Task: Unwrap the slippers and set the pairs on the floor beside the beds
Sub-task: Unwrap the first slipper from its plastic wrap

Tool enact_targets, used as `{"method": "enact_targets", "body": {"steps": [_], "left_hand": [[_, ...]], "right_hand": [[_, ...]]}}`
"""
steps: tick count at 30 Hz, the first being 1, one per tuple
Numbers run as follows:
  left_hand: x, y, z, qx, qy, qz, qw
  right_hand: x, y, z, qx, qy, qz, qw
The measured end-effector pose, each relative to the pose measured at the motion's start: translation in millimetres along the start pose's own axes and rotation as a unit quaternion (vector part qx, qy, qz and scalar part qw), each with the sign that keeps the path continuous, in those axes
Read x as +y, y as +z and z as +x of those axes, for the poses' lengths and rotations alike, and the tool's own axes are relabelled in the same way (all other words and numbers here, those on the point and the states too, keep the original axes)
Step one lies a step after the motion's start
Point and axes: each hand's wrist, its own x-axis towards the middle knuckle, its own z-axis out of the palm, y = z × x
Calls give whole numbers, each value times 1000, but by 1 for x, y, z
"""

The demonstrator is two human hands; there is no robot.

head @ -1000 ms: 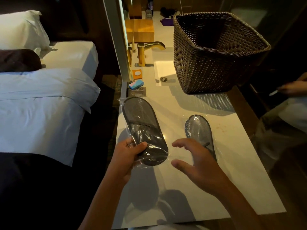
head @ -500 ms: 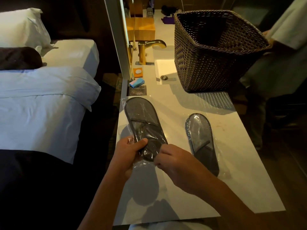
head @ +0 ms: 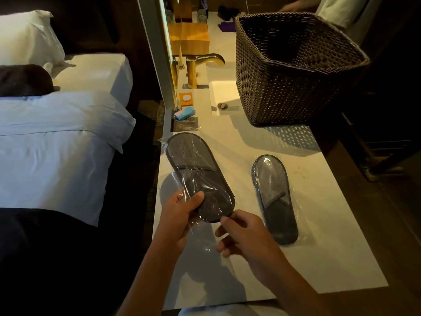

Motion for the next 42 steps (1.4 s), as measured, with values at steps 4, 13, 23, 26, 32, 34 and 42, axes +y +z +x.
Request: {"method": "enact_targets", "body": {"steps": [4, 13, 23, 26, 32, 34, 42], "left_hand": [[-6, 4, -4, -33, 5, -10, 999], [-13, 9, 6, 12, -5, -25, 1000], [5, 19, 49, 41, -22, -43, 998], [18, 25, 64, 43, -28, -68, 996], [41, 25, 87, 69, -30, -71, 995], [42, 25, 89, 71, -31, -62, 995], [23, 31, 88, 42, -44, -13, 998]], "right_hand": [[3, 7, 5, 16, 16, 128, 991], [23, 8, 9, 76, -13, 148, 986], [40, -10, 3, 93, 9, 124, 988], [45, -18, -2, 81, 13, 124, 989], [63, -30, -3, 36, 69, 135, 988], [67, -32, 0, 20, 84, 125, 988], [38, -31, 19, 7, 27, 108, 994]]}}
